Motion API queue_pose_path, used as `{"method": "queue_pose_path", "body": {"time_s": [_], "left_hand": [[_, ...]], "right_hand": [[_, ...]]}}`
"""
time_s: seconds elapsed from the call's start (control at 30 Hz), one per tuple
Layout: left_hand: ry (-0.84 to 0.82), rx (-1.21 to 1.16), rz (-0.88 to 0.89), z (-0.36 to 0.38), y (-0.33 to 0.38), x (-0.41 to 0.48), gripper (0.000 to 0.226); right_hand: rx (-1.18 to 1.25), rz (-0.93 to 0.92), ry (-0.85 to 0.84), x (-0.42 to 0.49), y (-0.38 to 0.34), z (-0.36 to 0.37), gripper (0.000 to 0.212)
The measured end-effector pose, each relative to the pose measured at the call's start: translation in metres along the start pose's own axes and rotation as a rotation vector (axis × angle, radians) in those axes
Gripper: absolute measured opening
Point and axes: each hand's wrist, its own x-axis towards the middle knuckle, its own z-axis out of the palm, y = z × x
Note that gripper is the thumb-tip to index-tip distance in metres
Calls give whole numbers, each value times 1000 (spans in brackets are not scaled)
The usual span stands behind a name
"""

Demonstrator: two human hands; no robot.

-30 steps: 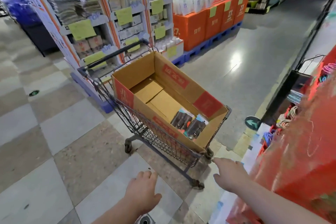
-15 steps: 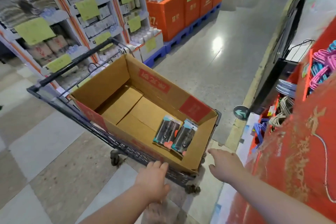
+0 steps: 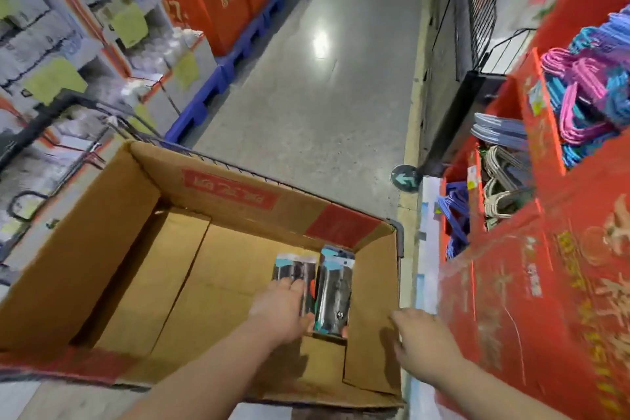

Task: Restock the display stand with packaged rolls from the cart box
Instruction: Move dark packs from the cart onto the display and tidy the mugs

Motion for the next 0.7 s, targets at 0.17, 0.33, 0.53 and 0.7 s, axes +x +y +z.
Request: {"method": "queue_pose_path", "body": {"time_s": [0.17,0.33,0.53,0.7], "left_hand": [[-114,31,15,2,-38,48,68],[-227,23,-24,23,-67,86,63],[-313,-217,-148,52,-83,118,55],[-316,-735,-318,100,-92,144,32]], "right_hand": [[74,17,-25,47,-33,-10,28],[186,48,-149,105,-51,15,42],[430,147,-312,150,-66,62,50],[604,250,-397,163,-78,80,81]]}}
